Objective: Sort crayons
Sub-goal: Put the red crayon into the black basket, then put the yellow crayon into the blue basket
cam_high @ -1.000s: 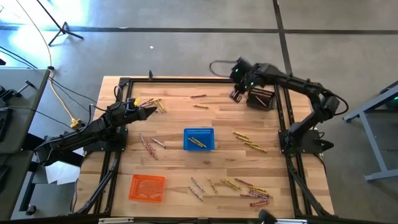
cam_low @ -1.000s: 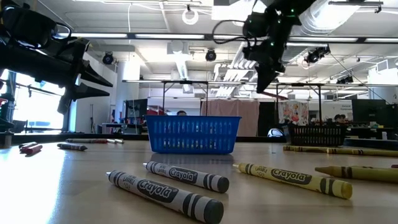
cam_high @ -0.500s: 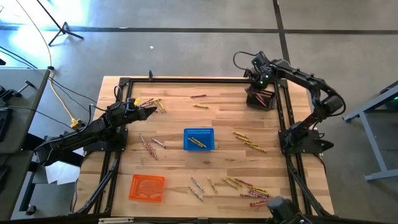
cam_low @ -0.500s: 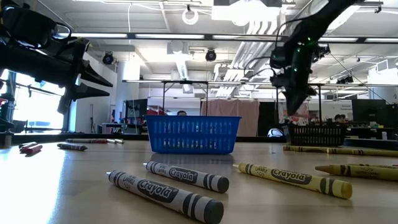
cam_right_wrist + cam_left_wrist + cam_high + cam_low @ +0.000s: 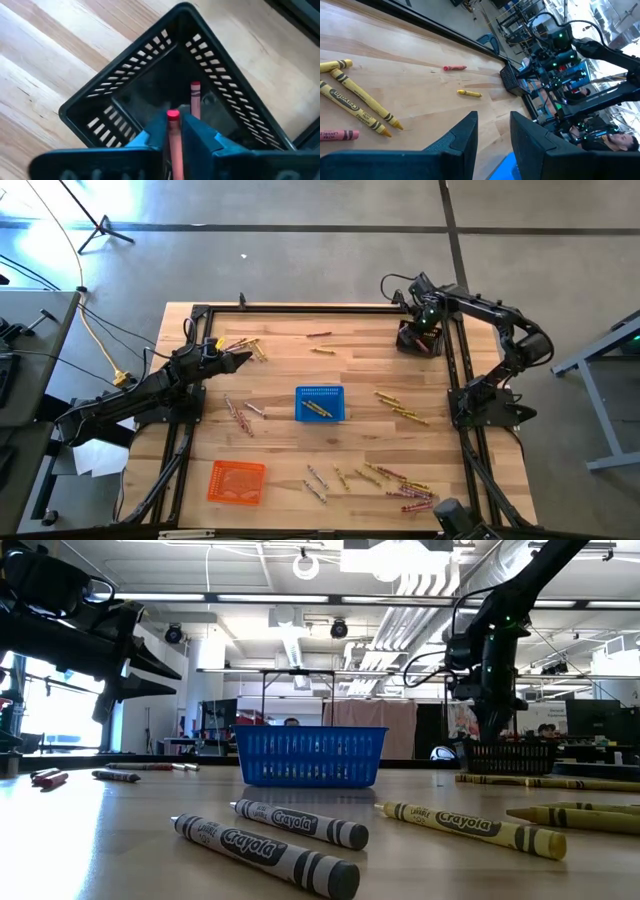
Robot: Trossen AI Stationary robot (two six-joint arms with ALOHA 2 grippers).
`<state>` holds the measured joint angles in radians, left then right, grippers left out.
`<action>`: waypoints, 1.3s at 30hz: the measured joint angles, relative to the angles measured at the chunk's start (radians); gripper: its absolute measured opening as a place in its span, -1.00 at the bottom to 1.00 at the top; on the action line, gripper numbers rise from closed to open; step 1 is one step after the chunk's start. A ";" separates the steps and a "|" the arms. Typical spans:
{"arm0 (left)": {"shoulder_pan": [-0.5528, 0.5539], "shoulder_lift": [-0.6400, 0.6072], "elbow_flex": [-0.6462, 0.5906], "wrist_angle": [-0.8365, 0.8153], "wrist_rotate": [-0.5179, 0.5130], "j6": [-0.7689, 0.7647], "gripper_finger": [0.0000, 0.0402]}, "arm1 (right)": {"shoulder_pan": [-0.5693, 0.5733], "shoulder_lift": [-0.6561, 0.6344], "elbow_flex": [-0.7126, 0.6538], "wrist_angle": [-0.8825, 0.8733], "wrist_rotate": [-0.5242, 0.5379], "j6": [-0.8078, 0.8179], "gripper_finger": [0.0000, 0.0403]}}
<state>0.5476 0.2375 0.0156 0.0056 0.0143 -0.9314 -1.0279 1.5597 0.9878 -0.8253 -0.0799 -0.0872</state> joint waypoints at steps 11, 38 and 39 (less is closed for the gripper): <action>0.000 0.000 0.000 0.000 0.000 0.000 -0.50 | 0.000 -0.029 0.000 -0.049 -0.054 0.044 -0.54; 0.000 0.000 0.000 0.000 0.000 0.000 -0.50 | 0.701 -0.636 -0.004 -0.025 -0.107 0.500 -0.53; 0.000 0.000 0.000 0.000 0.000 0.000 -0.50 | 0.732 -0.634 -0.004 -0.025 -0.090 0.515 -0.53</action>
<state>0.5475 0.2375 0.0156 0.0057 0.0143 -0.9311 -0.2962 0.9254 0.9840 -0.8507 -0.1701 0.4274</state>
